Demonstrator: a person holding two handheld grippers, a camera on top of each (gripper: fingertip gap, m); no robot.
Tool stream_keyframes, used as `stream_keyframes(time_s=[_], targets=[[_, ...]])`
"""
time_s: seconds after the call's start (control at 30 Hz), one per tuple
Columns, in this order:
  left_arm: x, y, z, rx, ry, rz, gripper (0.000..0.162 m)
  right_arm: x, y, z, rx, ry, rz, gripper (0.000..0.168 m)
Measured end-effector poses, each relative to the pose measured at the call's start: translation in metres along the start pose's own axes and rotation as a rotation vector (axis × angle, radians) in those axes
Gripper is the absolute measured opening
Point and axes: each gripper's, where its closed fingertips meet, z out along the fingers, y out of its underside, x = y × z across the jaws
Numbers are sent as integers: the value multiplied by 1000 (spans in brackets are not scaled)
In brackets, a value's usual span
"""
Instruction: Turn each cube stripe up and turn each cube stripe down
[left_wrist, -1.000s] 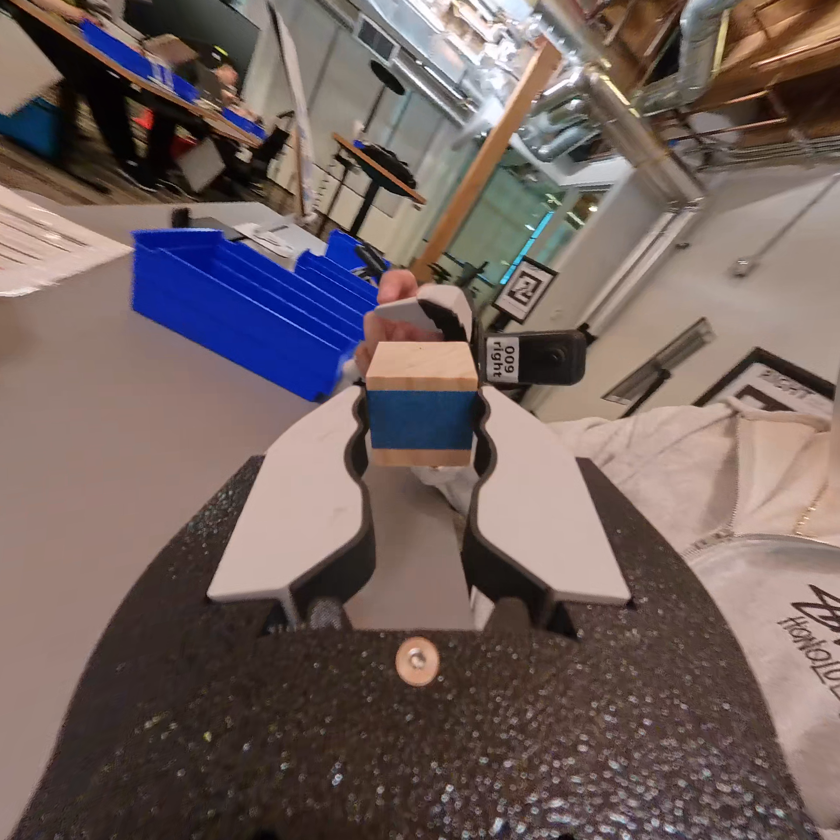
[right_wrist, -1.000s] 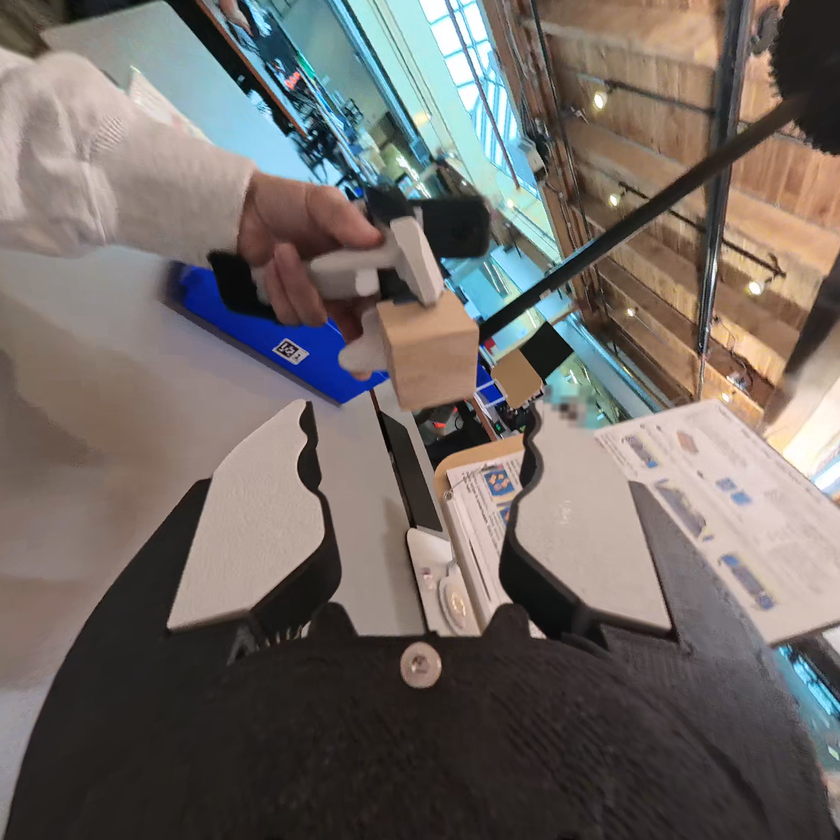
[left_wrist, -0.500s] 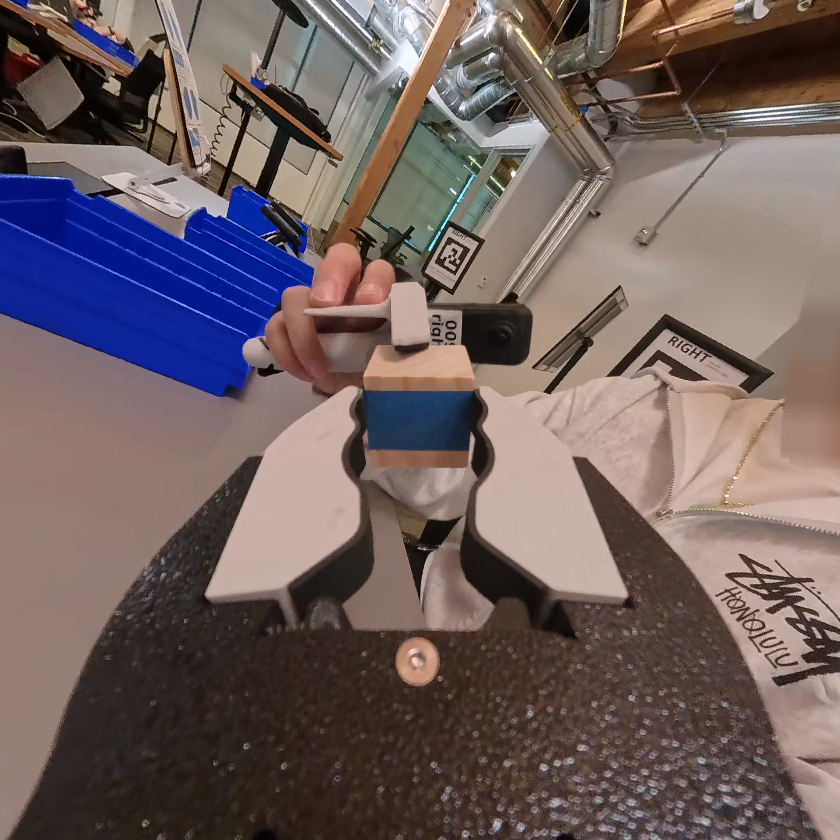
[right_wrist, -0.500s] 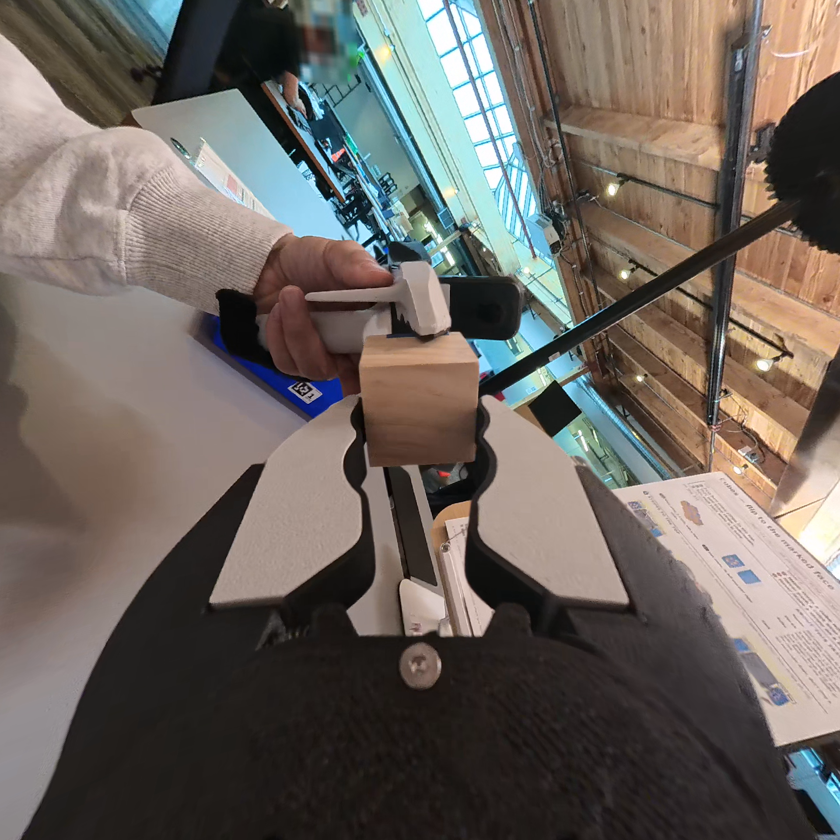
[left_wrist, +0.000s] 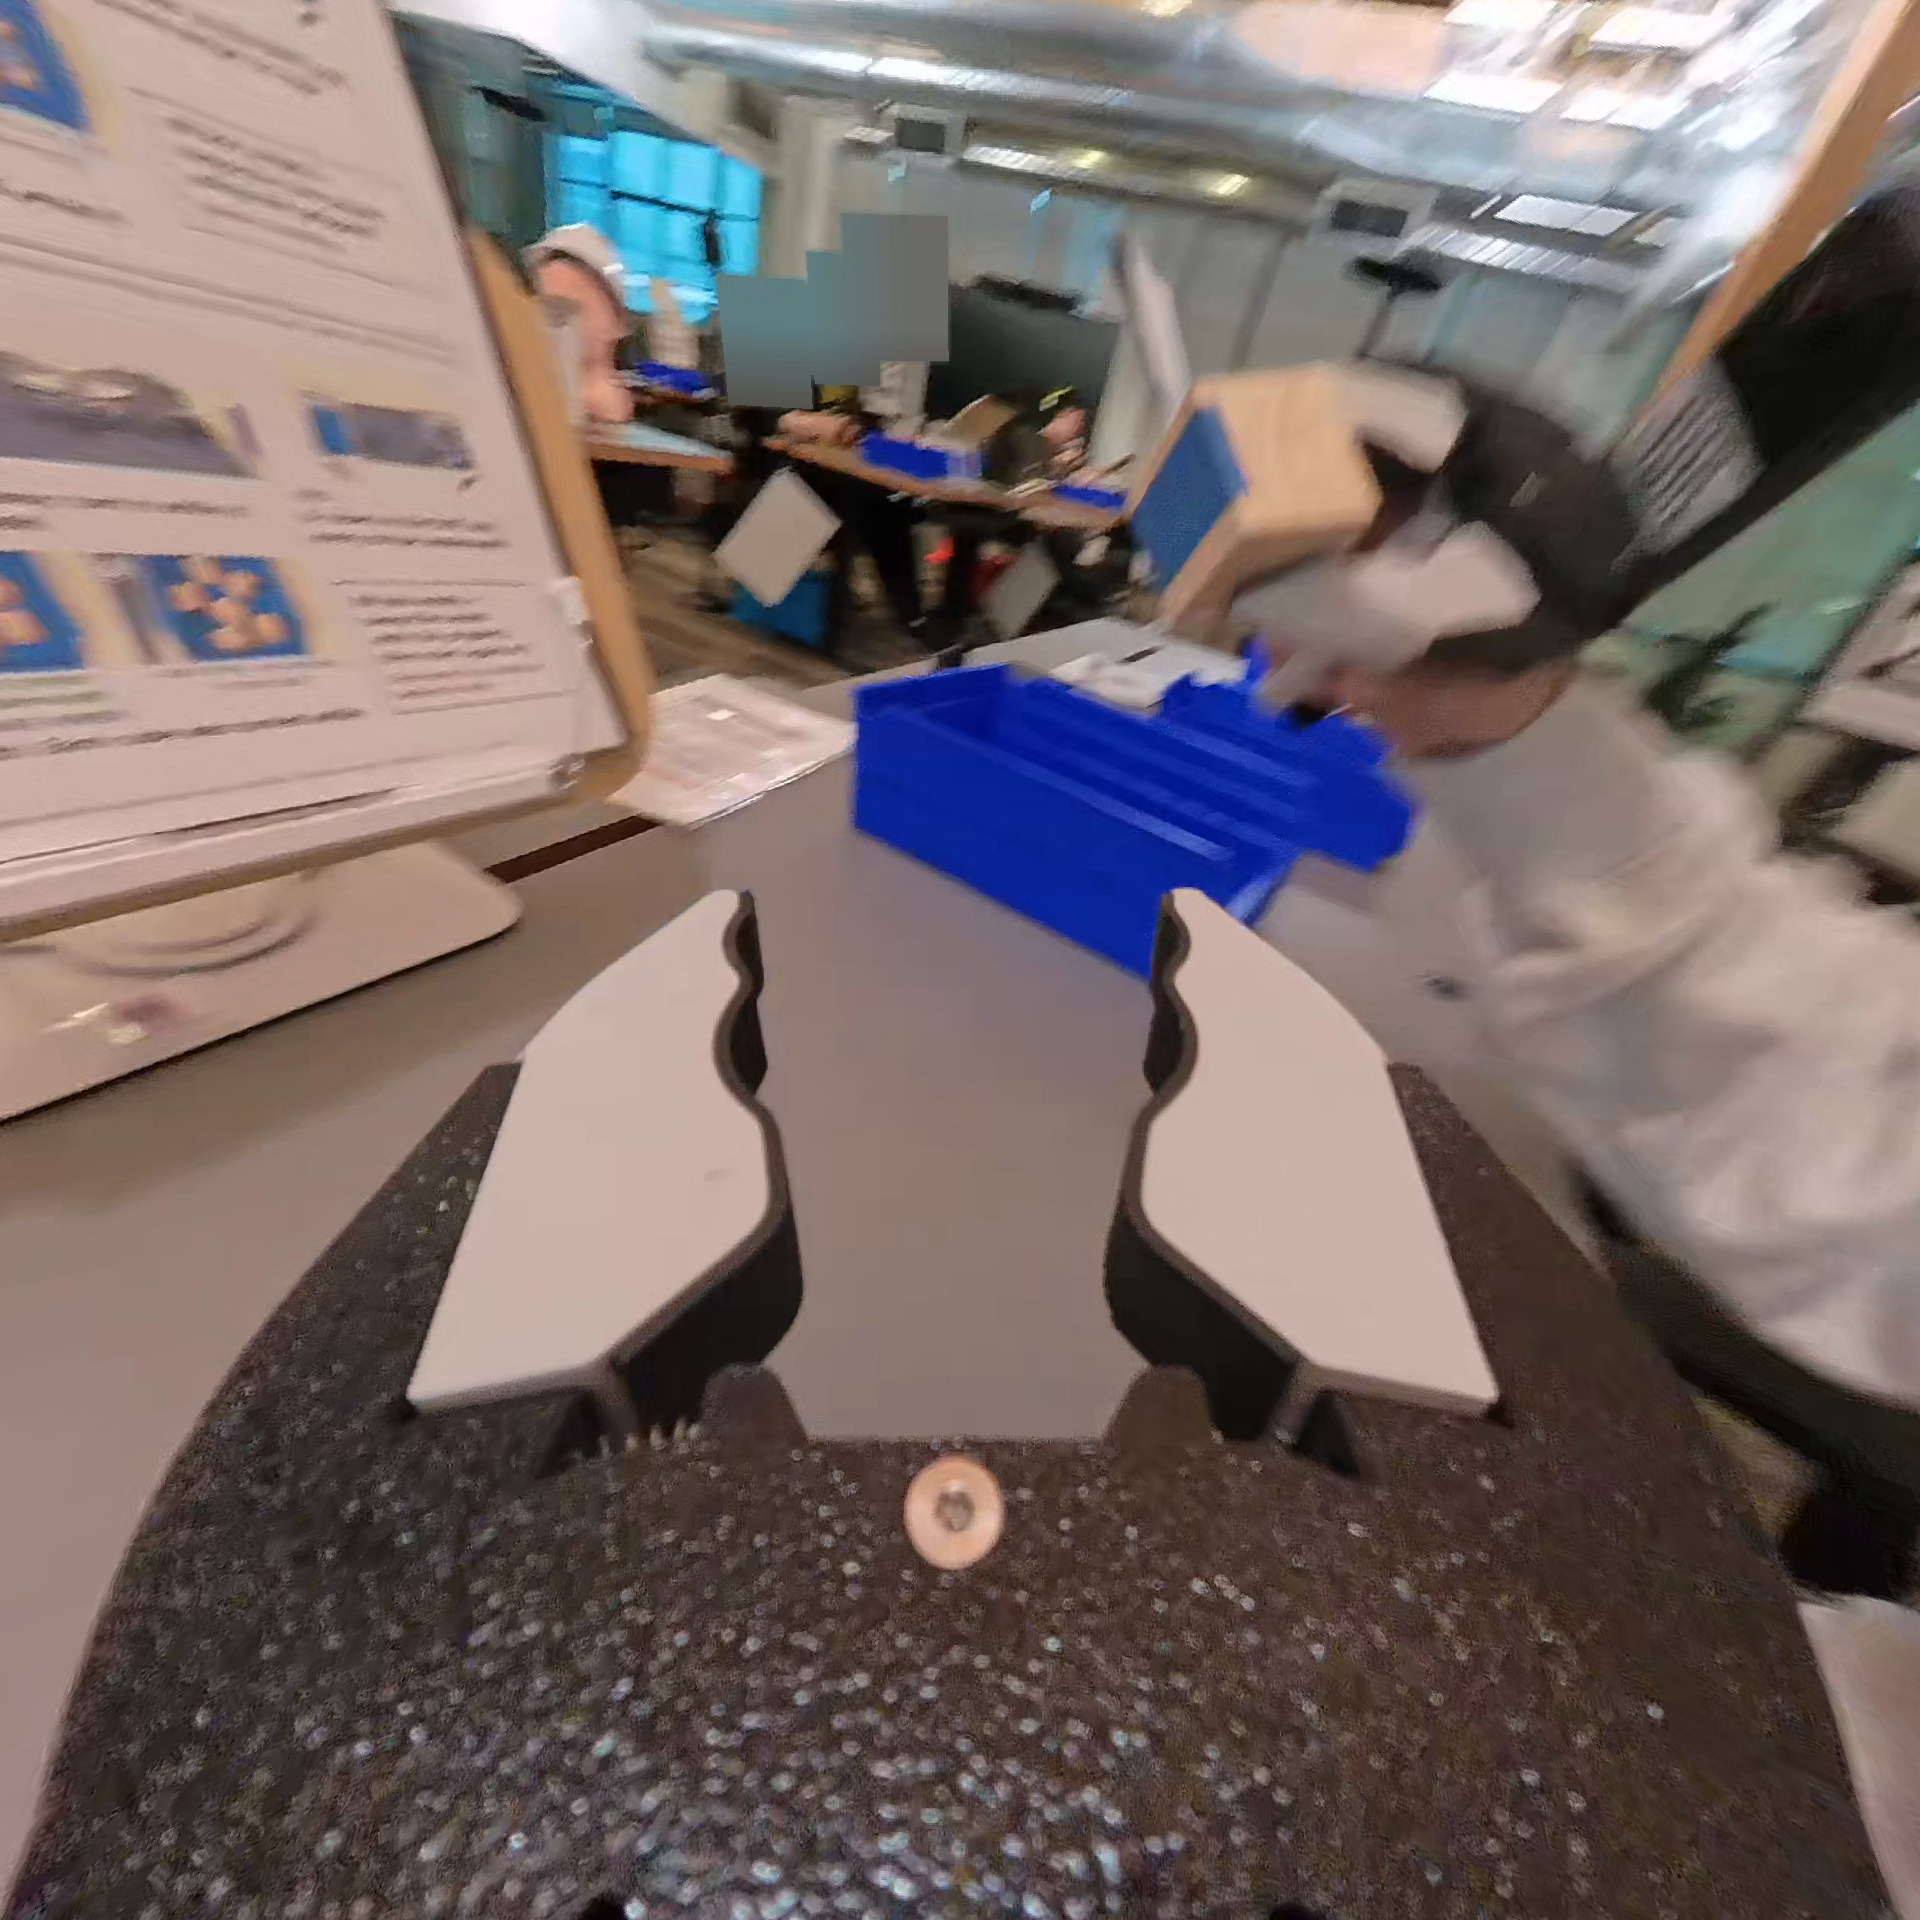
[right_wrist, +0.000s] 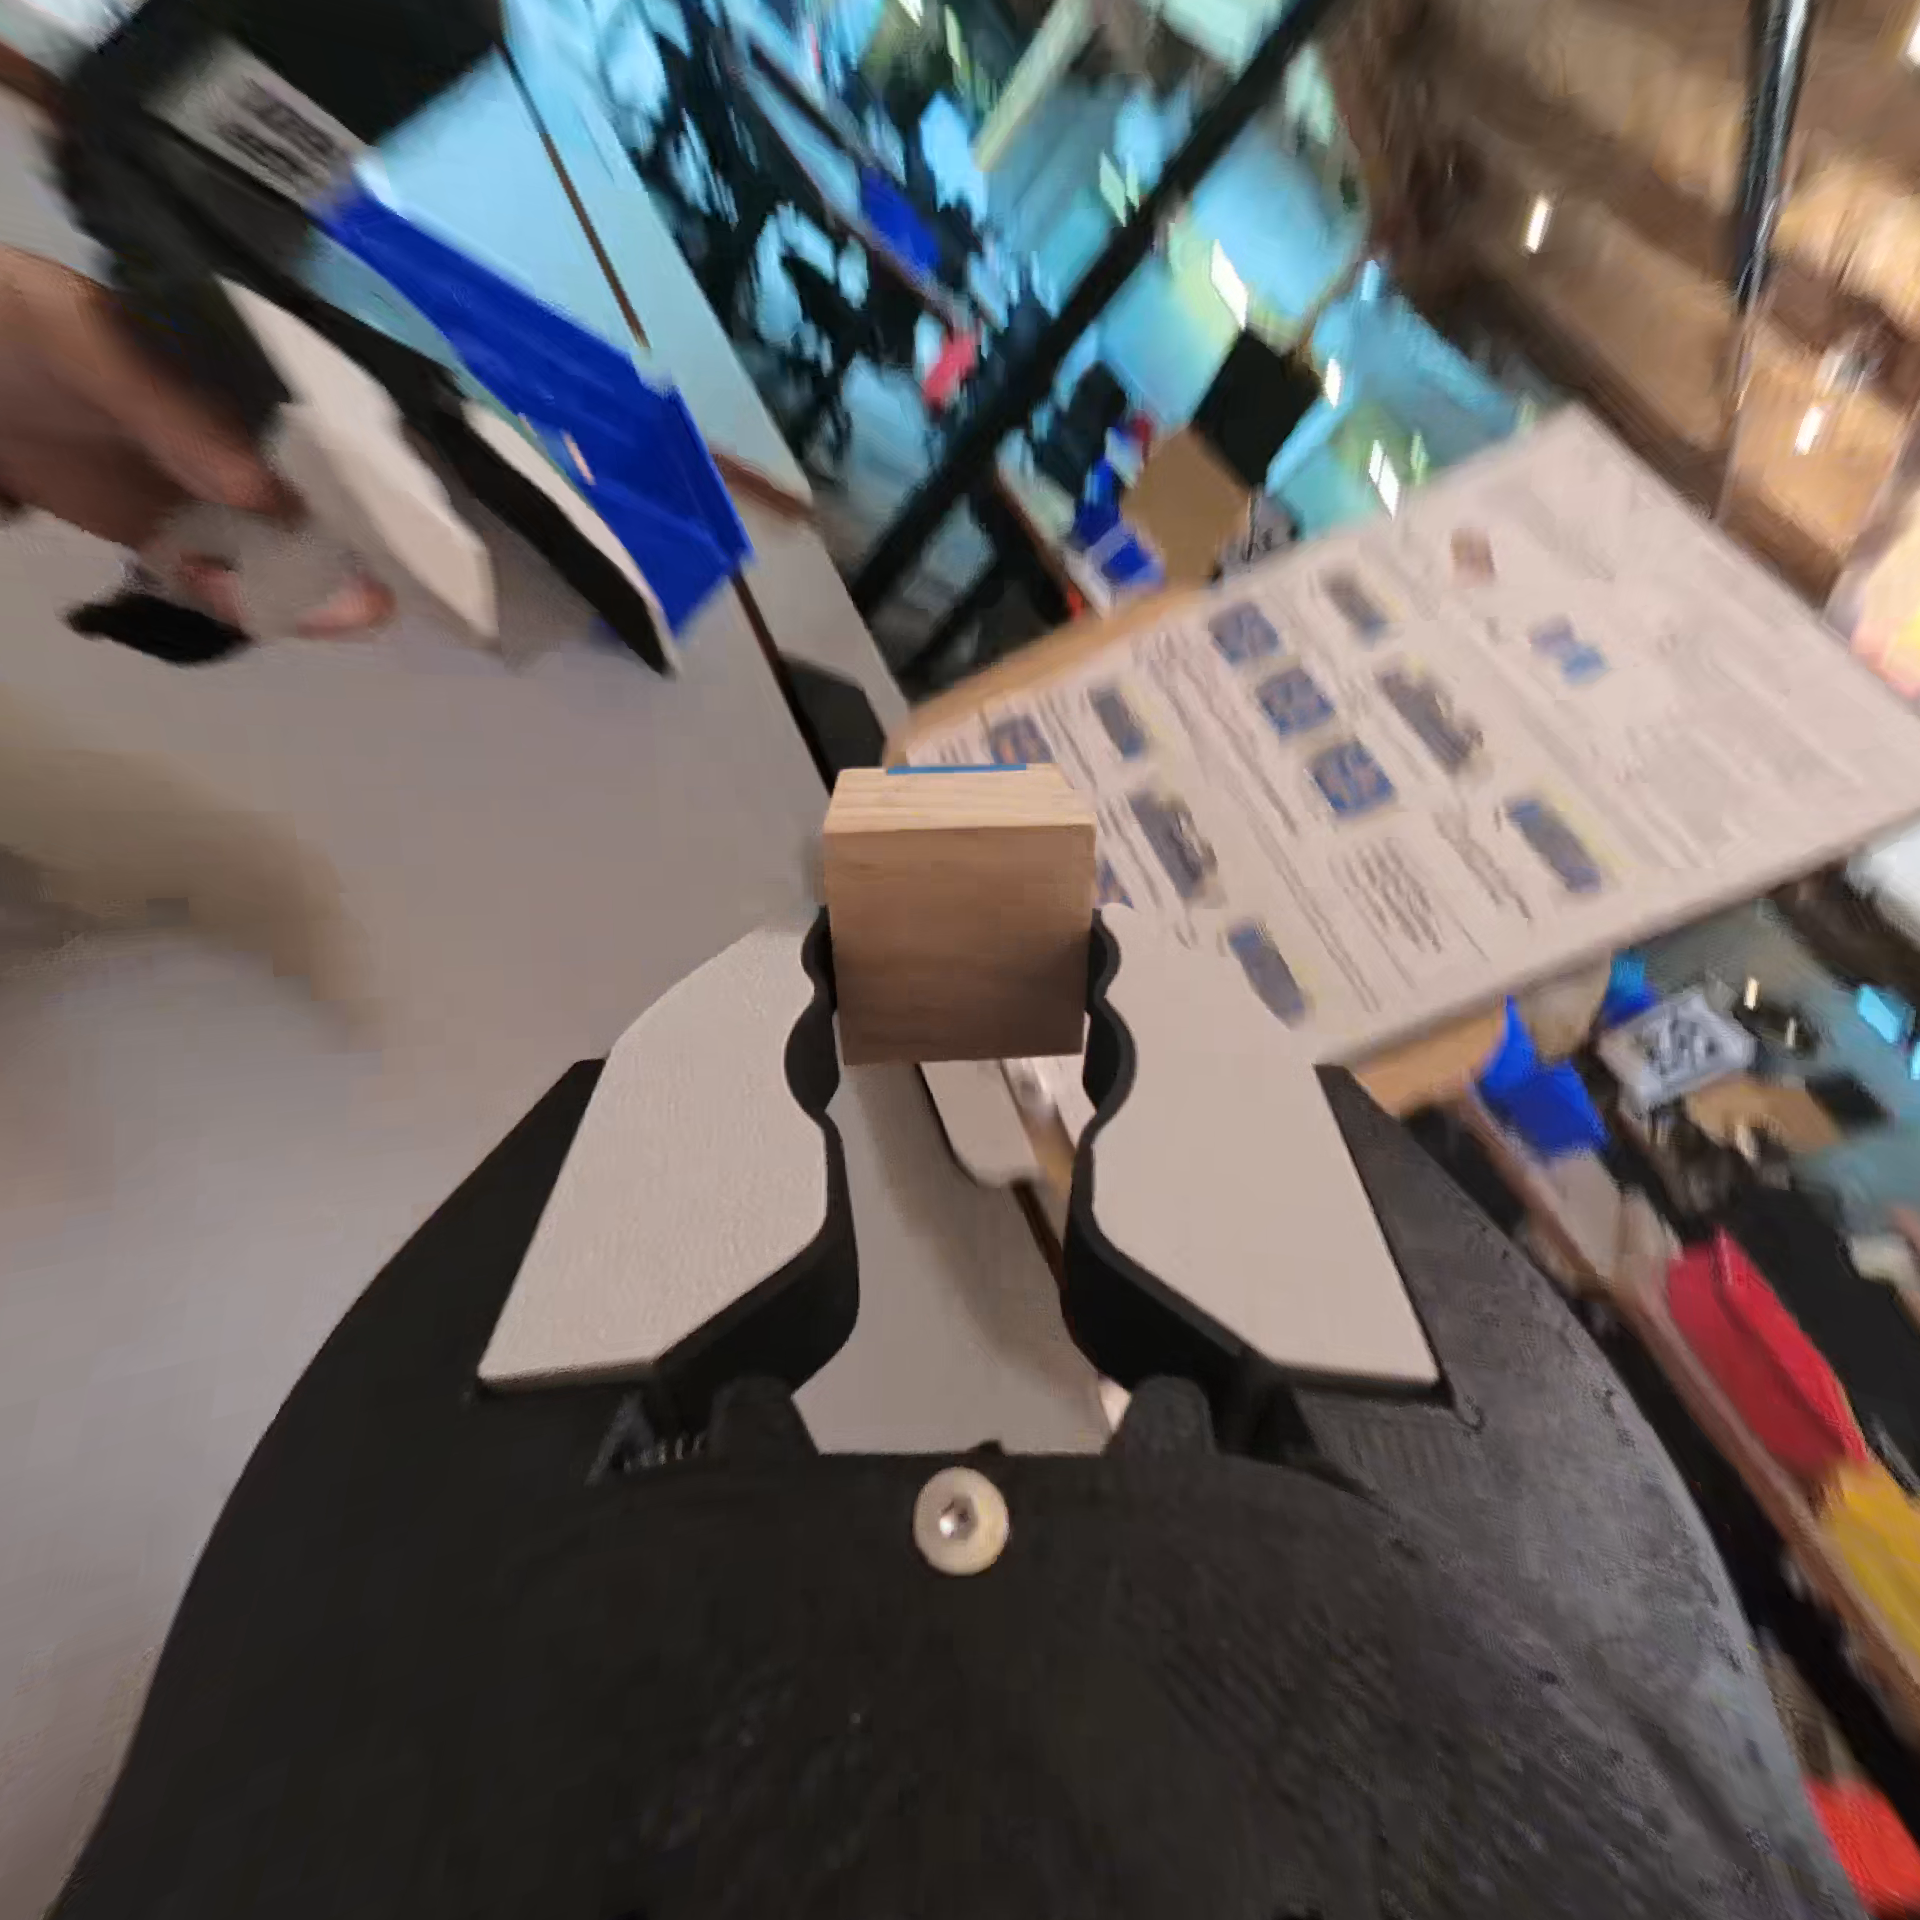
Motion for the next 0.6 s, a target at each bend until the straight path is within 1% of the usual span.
stream_keyframes(time_s=[0.07, 0.13, 0.17, 0.2, 0.27, 0.33, 0.43, 0.5, 0.6], targets=[[-11, 23, 8, -52, -85, 51, 70, 31, 33, -18, -184, 0, 45, 45], [-17, 46, 17, -108, -132, 81, 70, 63, 75, -40, -424, 23, 113, 45], [-18, 55, 21, -130, -146, 95, 70, 72, 98, -54, -559, -2, 157, 46], [-18, 62, 24, -149, -157, 105, 70, 79, 121, -69, -691, -22, 204, 46], [-15, 71, 29, -185, -158, 116, 71, 98, 164, -99, -922, 8, 304, 46], [-13, 74, 32, -192, -159, 136, 71, 109, 201, -123, -1092, 42, 425, 46], [-16, 78, 31, -183, -186, 160, 66, 112, 250, -139, -1201, 86, 620, 46], [-20, 84, 29, -189, -211, 180, 65, 112, 281, -147, -1254, 147, 760, 46], [-24, 93, 25, -208, -229, 226, 63, 107, 322, -150, -1297, 217, 905, 46]])
